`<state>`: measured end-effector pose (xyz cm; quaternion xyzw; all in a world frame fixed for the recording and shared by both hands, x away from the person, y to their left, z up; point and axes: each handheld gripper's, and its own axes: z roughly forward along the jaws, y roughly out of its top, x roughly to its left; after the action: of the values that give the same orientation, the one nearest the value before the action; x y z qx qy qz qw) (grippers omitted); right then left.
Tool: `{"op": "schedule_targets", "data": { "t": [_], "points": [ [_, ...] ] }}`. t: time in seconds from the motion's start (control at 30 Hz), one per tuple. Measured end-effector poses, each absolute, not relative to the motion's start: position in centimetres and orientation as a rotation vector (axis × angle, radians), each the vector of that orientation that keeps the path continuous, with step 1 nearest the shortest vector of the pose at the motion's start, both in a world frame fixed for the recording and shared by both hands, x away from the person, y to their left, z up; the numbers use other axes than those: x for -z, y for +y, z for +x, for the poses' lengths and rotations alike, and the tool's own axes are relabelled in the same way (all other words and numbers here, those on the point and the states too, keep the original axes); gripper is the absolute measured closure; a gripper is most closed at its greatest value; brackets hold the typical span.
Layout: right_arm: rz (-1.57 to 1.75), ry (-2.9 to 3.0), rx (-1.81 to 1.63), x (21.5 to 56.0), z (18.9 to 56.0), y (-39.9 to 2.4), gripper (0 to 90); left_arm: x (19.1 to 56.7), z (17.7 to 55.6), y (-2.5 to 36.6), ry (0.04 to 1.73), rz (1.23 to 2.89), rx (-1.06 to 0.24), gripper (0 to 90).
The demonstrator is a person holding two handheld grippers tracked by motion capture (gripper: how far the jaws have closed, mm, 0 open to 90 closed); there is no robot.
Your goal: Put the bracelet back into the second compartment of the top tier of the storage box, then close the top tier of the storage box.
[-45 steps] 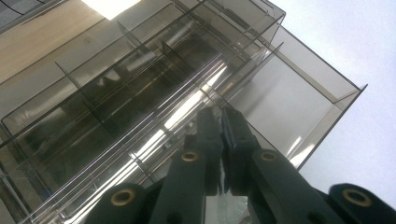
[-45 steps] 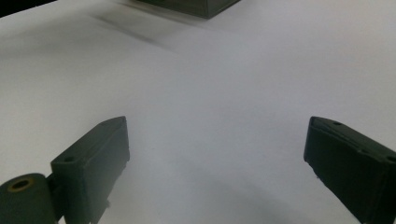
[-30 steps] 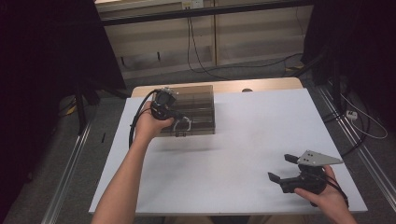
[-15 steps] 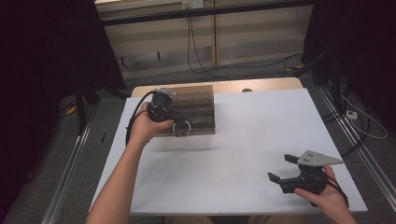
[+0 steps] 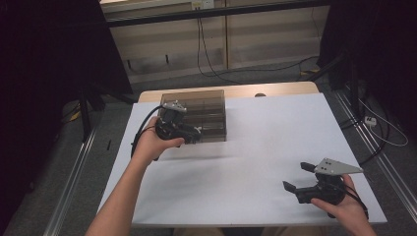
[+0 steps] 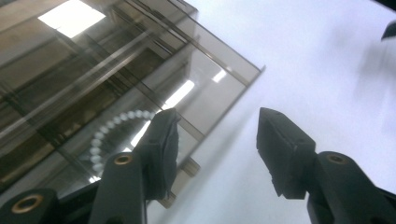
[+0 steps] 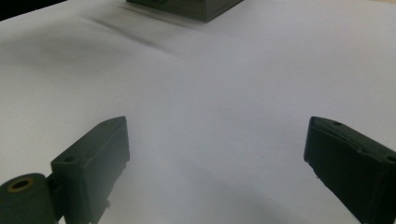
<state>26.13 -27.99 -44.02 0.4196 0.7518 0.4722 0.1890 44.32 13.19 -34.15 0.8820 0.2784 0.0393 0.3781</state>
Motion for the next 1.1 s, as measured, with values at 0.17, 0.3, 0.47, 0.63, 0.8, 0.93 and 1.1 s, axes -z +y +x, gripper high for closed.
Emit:
{"op": "schedule_targets", "data": {
  "t": [0.17,0.3,0.47,0.63,0.8,0.93,1.1],
  "points": [
    [1.181,2.114,-1.328,44.1,25.9,-28.0,6.4,35.0,43.6,12.8,0.677,2.294,-0.073,72.2],
    [1.183,2.114,-1.326,44.1,26.0,-27.9,6.4,35.7,43.6,12.8,0.667,2.328,-0.063,89.7],
    [1.183,2.109,-1.330,44.1,26.0,-28.1,6.4,37.3,44.2,12.7,0.686,2.359,-0.066,90.0],
    [1.187,2.108,-1.324,44.1,26.0,-28.2,6.4,38.0,45.1,12.6,0.692,2.330,-0.036,90.0],
    [1.191,2.110,-1.327,44.2,26.0,-28.2,6.4,38.0,45.6,12.0,0.699,2.323,-0.056,90.0],
    [1.187,2.108,-1.324,44.1,26.0,-28.2,6.4,37.9,46.1,11.9,0.713,2.310,-0.070,90.0],
    [1.191,2.108,-1.327,44.2,26.0,-28.3,6.4,37.8,47.0,12.3,0.766,2.294,-0.171,90.0]
  ]
}}
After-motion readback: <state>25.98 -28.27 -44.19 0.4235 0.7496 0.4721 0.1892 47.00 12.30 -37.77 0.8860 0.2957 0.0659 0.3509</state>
